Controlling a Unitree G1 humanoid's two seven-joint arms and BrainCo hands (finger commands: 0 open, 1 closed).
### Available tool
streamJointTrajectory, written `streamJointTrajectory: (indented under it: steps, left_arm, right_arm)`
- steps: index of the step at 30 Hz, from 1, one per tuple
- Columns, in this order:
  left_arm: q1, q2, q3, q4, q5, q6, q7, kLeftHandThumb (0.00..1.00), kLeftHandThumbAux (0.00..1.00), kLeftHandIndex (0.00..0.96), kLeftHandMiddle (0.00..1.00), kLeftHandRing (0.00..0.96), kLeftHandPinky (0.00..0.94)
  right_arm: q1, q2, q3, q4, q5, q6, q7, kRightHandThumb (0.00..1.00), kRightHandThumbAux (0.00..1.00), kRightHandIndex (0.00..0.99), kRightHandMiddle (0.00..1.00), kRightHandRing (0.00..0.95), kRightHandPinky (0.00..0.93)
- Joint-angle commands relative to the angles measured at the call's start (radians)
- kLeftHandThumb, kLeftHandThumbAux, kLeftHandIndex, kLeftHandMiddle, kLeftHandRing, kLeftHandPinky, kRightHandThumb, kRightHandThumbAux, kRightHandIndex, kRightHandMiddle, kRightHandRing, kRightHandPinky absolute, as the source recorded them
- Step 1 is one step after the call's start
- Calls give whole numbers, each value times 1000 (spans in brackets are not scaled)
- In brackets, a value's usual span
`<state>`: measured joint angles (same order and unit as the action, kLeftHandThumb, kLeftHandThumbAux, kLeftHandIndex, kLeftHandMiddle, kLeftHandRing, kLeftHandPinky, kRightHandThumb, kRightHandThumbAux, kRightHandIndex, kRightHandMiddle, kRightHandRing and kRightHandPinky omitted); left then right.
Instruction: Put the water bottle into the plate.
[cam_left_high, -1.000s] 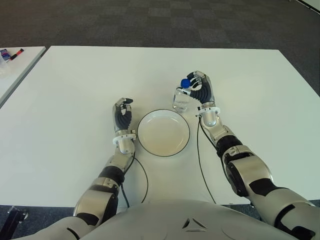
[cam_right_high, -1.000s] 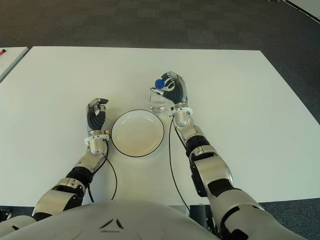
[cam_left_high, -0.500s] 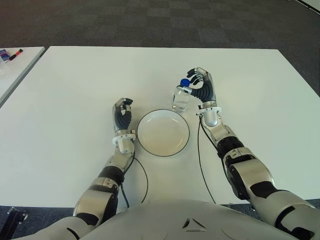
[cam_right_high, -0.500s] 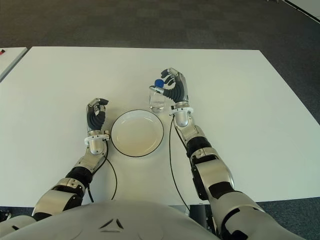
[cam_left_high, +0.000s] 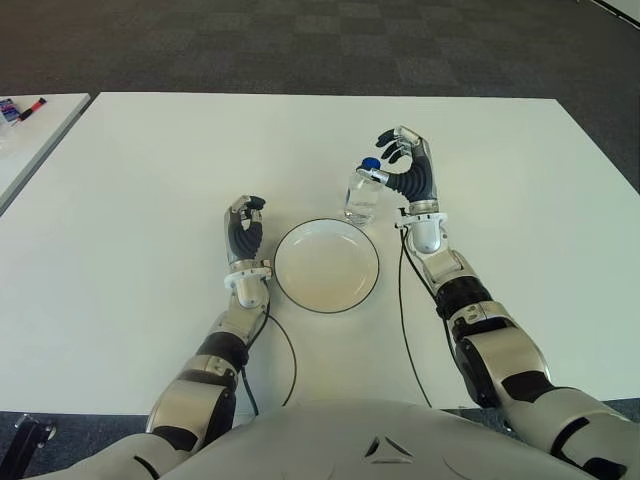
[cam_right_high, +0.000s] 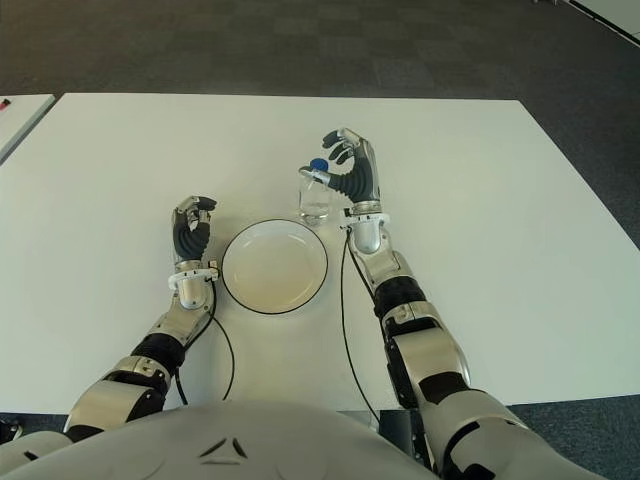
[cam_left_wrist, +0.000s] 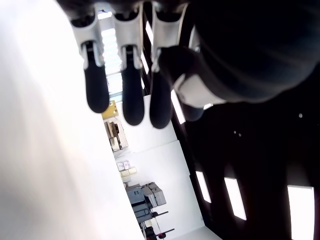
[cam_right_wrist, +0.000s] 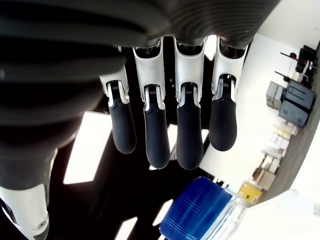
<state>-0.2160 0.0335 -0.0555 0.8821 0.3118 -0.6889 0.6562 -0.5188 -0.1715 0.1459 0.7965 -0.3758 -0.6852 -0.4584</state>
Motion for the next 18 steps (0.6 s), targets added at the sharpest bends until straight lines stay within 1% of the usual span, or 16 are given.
streamJointTrajectory:
  steps: [1,11,18]
  left_arm:
    - [26,-10,1,17,-8,-4,-18,843,672,445,440,416,434]
    - [26,-7,-1,16,4,0,-5,843,672,441,444,416,440]
    - [22,-8,-3,20,8,-3,-1,844,671,449,439,425,441]
  right_arm:
    - [21,9,-11,-25,16,9,21,836,683,410,487,549,561]
    - [35,14,-19,-53,21,41,48,835,683,408,491,551,561]
    - [19,17,-14,-23,13,52,53,834,684,399,502,563,583]
